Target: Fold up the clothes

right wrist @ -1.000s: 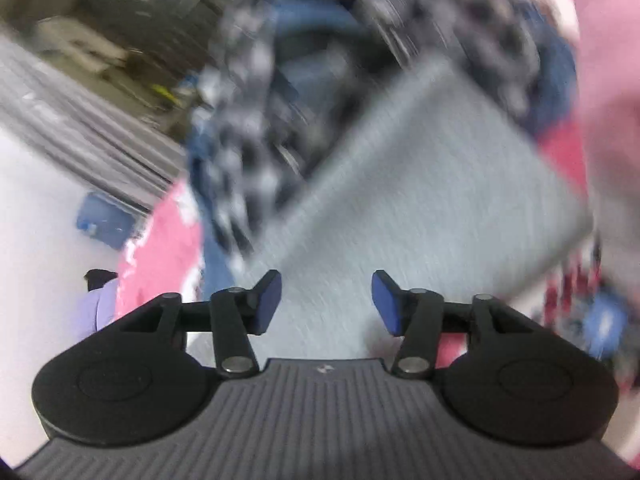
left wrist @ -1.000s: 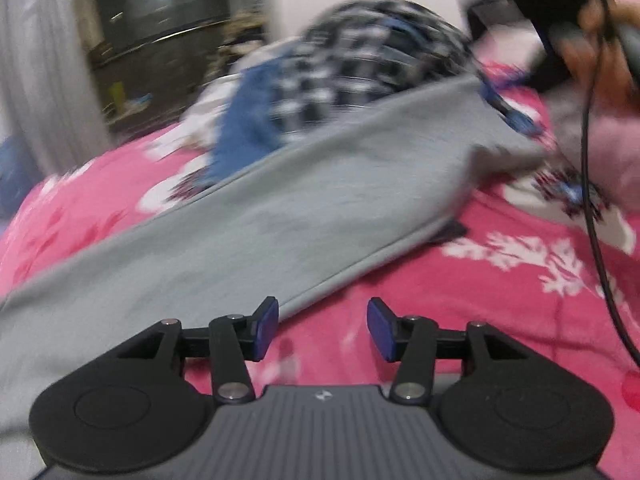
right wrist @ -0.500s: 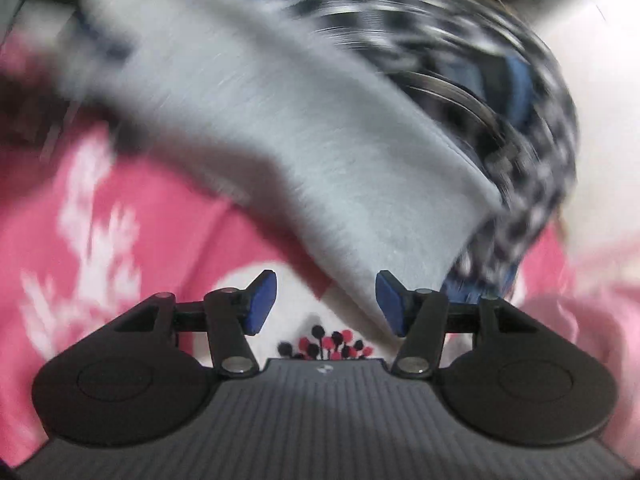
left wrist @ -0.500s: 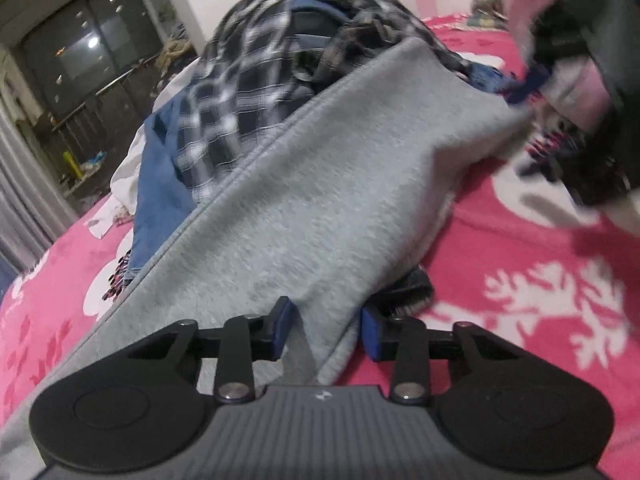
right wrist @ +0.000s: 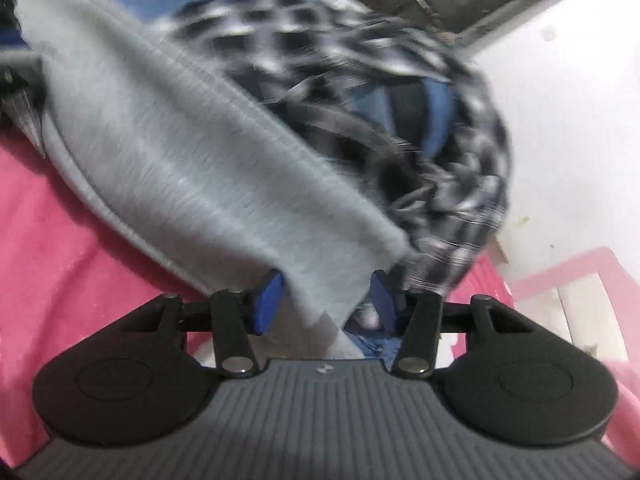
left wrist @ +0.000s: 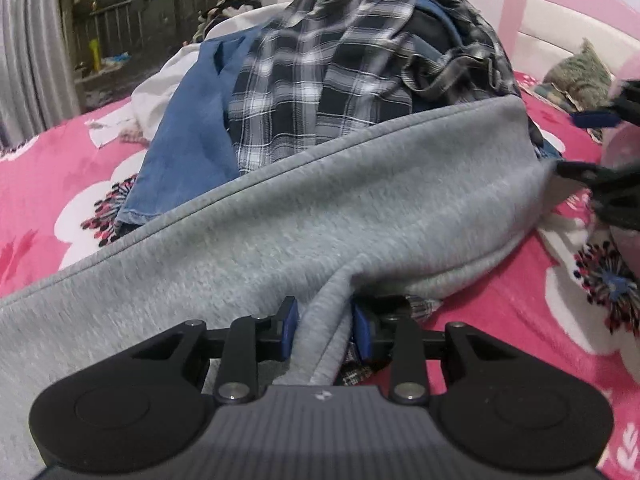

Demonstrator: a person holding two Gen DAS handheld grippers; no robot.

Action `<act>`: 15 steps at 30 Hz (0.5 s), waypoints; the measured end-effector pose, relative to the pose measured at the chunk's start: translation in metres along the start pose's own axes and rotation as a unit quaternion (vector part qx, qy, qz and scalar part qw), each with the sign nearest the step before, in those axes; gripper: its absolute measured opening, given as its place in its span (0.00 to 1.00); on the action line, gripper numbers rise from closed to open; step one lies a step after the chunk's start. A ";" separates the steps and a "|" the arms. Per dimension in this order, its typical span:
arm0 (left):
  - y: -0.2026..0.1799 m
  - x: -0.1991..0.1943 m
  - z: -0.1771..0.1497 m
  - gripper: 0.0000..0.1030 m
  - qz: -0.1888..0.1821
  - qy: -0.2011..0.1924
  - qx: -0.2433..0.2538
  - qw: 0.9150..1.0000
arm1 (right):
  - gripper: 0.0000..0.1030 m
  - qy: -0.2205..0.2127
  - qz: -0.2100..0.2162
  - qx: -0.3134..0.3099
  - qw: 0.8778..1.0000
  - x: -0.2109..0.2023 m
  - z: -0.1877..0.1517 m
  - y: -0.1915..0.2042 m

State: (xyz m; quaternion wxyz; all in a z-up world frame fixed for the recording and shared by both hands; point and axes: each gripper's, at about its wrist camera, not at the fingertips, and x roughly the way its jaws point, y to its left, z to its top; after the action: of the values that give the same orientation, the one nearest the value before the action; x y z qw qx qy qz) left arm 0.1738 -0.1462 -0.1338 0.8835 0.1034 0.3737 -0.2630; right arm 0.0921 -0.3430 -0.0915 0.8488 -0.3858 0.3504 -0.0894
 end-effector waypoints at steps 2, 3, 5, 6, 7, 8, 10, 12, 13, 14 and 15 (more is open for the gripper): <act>0.002 0.002 0.002 0.32 -0.001 0.002 -0.012 1.000 | 0.48 -0.016 -0.014 -0.053 0.998 -0.009 -0.011 0.012; 0.002 0.004 0.003 0.32 -0.001 0.003 -0.015 1.000 | 0.48 -0.023 -0.014 -0.082 0.996 -0.014 -0.016 0.022; 0.003 0.006 0.004 0.32 0.001 0.003 -0.018 1.000 | 0.47 -0.035 -0.004 -0.131 0.991 -0.022 -0.024 0.042; 0.002 0.007 0.005 0.32 0.002 0.002 -0.018 1.000 | 0.46 -0.043 0.004 -0.147 0.988 -0.024 -0.026 0.051; 0.002 0.009 0.005 0.32 0.004 0.002 -0.018 1.000 | 0.46 -0.052 0.010 -0.159 0.986 -0.028 -0.027 0.060; 0.001 0.009 0.005 0.32 0.007 0.002 -0.015 1.000 | 0.46 -0.056 0.017 -0.167 0.984 -0.032 -0.028 0.068; -0.002 0.010 0.006 0.32 0.013 0.001 -0.009 1.000 | 0.46 -0.054 0.025 -0.185 0.981 -0.029 -0.027 0.080; -0.002 0.010 0.006 0.32 0.014 0.002 -0.009 1.000 | 0.46 -0.042 0.024 -0.193 0.980 -0.018 -0.025 0.087; -0.001 0.010 0.006 0.32 0.014 0.003 -0.010 1.000 | 0.44 -0.032 0.026 -0.190 0.981 -0.008 -0.023 0.086; -0.001 0.010 0.007 0.32 0.014 0.004 -0.009 1.000 | 0.43 -0.021 0.029 -0.184 0.982 0.004 -0.021 0.084; -0.001 0.010 0.007 0.32 0.014 0.004 -0.009 1.000 | 0.42 -0.013 0.036 -0.176 0.984 0.014 -0.019 0.081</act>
State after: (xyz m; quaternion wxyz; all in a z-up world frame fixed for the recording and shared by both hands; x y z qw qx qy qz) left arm 0.1833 -0.1538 -0.1364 0.8863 0.1018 0.3783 -0.2468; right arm 0.0799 -0.3044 -0.1658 0.7749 -0.5174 0.3631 0.0089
